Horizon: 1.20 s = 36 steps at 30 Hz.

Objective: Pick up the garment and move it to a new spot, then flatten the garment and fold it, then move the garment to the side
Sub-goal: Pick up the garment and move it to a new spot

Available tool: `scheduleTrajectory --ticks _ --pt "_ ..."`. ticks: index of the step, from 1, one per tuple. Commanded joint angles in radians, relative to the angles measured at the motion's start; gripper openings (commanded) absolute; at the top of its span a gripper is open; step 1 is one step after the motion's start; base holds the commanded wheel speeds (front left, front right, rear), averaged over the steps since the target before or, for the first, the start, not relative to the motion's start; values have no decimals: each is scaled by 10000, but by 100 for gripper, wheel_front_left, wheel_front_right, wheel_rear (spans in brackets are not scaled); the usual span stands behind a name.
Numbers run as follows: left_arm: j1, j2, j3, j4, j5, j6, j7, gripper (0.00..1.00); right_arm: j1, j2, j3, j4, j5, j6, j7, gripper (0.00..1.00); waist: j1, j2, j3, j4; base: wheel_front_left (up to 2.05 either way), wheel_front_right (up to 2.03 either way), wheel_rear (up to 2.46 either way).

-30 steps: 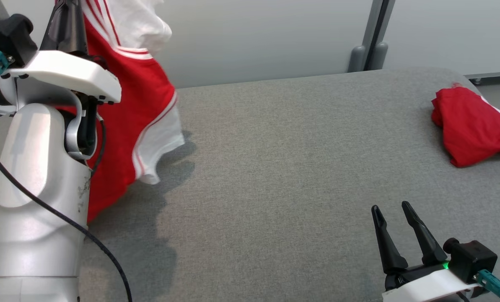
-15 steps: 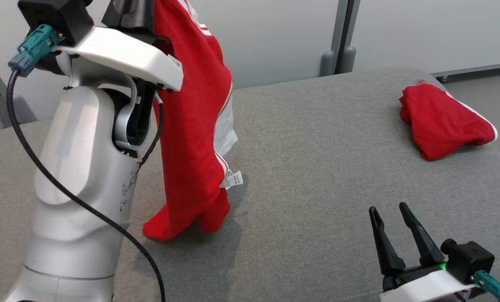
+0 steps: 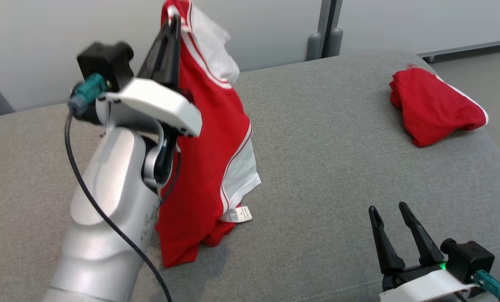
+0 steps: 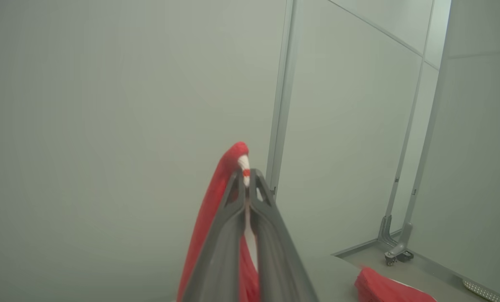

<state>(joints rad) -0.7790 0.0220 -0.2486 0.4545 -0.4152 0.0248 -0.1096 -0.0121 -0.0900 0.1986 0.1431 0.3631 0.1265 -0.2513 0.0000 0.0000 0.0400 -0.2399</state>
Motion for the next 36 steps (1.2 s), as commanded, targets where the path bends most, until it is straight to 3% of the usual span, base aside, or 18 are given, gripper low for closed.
scheduleTrajectory --ticks 1,9,19,20,21,22,36 --pt "3 314 220 -107 -40 60 -90 0 -344 -24 148 -258 71 42 -105 100 0 0 34 17 0 0 0" --pt "1472 297 -13 2229 -206 307 -879 0 -438 -103 256 -223 31 42 -105 100 0 0 144 201 0 0 0" --pt "1359 286 5 4901 -395 420 -1487 0 -650 -188 553 -108 95 42 -105 100 0 0 295 291 0 0 0" --pt "1327 286 8 5036 -431 408 -1500 15 -659 -186 594 -87 104 42 -105 100 0 0 285 291 0 0 0" --pt "1302 286 0 5130 -434 424 -1509 39 -665 -183 635 -64 109 42 -105 100 0 0 261 295 0 0 0" --pt "1284 285 11 5107 -417 450 -1513 100 -664 -179 665 -47 113 42 -105 100 0 0 233 305 0 0 0" --pt "3252 284 724 1015 501 767 -1520 100 -287 -105 678 -86 148 42 -105 100 0 0 -675 1046 0 0 0"
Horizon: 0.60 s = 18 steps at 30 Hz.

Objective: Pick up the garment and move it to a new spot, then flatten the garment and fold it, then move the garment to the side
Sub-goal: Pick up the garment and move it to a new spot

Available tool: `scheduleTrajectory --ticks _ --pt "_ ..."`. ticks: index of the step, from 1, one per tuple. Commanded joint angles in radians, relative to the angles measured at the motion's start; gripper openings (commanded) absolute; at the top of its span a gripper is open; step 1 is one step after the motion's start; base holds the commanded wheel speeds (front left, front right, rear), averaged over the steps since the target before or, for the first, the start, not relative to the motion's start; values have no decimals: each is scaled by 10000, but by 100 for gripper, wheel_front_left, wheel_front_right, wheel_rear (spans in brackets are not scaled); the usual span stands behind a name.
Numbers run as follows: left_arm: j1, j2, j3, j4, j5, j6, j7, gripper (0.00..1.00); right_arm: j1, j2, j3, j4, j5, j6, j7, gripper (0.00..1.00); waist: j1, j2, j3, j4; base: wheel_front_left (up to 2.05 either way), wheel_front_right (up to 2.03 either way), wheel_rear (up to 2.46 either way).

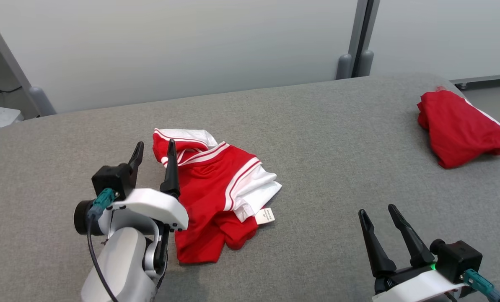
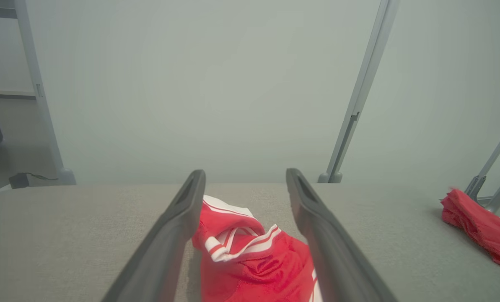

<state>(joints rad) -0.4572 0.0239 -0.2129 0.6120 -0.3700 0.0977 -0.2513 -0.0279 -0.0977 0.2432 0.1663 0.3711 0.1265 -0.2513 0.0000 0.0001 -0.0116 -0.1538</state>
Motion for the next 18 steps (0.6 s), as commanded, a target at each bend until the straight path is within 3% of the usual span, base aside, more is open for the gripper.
scheduleTrajectory --ticks 1,18 --pt "248 264 428 -882 50 3 -103 100 -89 -14 229 -330 65 42 -105 100 0 -1 -209 253 0 0 0" --pt "3870 264 1183 -4716 853 118 -104 100 473 168 -43 -445 60 42 -105 100 0 -1 -929 967 0 0 0"
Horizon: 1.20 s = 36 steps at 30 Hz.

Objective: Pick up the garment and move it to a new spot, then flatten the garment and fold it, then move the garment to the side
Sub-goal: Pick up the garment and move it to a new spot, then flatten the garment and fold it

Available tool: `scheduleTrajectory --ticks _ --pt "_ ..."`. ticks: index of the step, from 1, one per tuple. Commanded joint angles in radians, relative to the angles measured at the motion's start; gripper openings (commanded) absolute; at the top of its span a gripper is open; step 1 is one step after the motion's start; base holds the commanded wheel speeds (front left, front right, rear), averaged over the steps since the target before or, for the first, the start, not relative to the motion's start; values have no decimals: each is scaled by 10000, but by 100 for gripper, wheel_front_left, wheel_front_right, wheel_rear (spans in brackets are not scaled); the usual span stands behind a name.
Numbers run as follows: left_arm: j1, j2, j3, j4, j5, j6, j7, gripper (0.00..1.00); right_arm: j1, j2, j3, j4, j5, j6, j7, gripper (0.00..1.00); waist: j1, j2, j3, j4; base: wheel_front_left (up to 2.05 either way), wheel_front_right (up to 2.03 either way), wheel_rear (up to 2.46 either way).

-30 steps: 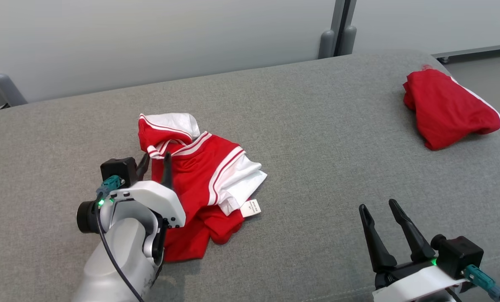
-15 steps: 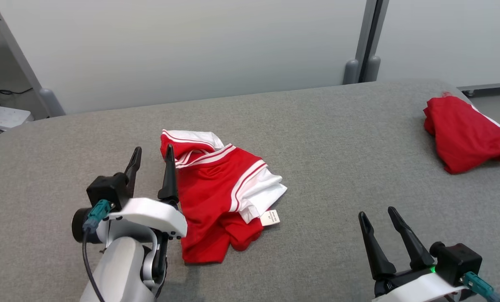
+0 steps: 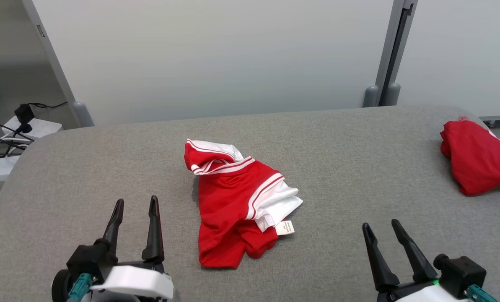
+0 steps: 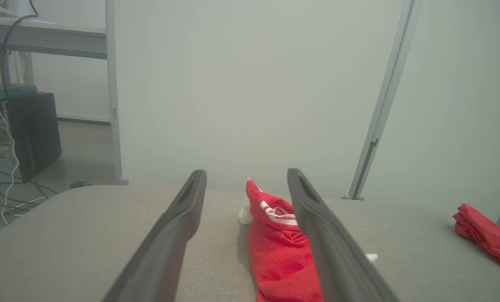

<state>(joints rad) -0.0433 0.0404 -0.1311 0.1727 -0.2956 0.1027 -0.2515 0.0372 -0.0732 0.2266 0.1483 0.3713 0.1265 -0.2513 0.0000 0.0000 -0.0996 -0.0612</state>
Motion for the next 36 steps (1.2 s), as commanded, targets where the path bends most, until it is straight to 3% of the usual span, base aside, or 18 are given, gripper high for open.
scheduleTrajectory --ticks 1,8,24,36 --pt "-59 99 436 -453 137 69 -102 100 -139 -87 47 -280 49 42 -105 100 0 0 -89 70 0 0 0" --pt "1373 187 826 -502 835 -443 -103 100 376 -290 -390 -363 -154 42 -105 100 0 0 -446 331 0 0 0" --pt "2555 102 617 -310 1151 -5 -103 100 472 -307 -442 -335 -91 42 -105 100 0 0 -404 331 0 0 0" --pt "2428 100 452 -347 1427 -24 -103 100 504 -337 -444 -302 -69 42 -105 100 0 0 -424 334 0 0 0"
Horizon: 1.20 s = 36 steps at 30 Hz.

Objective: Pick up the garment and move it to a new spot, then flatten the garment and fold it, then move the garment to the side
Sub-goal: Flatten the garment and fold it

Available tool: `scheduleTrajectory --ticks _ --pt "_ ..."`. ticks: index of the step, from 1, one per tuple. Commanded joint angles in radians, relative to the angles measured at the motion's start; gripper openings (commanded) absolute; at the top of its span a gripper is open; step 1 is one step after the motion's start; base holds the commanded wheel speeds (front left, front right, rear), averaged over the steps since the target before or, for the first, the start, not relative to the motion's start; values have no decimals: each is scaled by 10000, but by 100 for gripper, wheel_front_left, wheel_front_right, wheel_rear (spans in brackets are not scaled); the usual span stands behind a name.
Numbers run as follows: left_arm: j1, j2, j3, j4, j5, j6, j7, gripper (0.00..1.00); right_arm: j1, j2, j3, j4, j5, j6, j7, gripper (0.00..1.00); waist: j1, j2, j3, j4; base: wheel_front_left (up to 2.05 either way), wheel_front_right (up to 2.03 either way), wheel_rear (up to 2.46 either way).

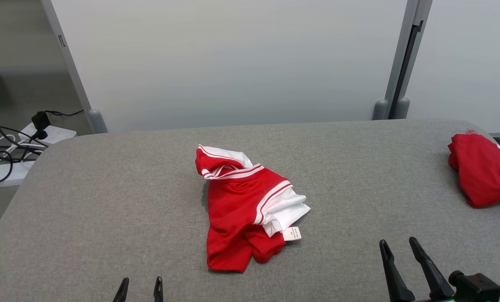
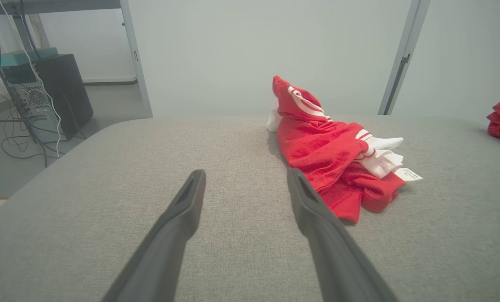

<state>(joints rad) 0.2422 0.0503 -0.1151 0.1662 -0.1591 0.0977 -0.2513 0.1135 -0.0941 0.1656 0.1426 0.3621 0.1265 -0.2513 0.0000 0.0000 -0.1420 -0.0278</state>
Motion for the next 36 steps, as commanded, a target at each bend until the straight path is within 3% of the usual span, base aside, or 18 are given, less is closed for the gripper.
scheduleTrajectory --ticks 1,12,21,28,36 --pt "-438 0 272 -280 90 27 -105 100 -255 -129 170 -240 27 42 -105 100 0 0 -2 2 0 0 0" --pt "-716 0 6 -398 319 -29 -105 100 -265 -125 148 -254 21 42 -105 100 0 0 118 -40 0 0 0" --pt "-2250 -1 -1472 68 542 -467 -105 100 -390 -193 167 -270 24 42 -105 100 0 0 672 -322 0 0 0" --pt "-4674 -1 -3447 1851 1018 -947 -95 100 -626 -240 247 -315 -5 42 -105 100 0 0 1464 -673 0 0 0" --pt "-6793 -1 -4672 4138 1434 -1227 -82 100 -1102 -316 372 -367 41 42 -105 100 0 0 2175 -1063 0 0 0"
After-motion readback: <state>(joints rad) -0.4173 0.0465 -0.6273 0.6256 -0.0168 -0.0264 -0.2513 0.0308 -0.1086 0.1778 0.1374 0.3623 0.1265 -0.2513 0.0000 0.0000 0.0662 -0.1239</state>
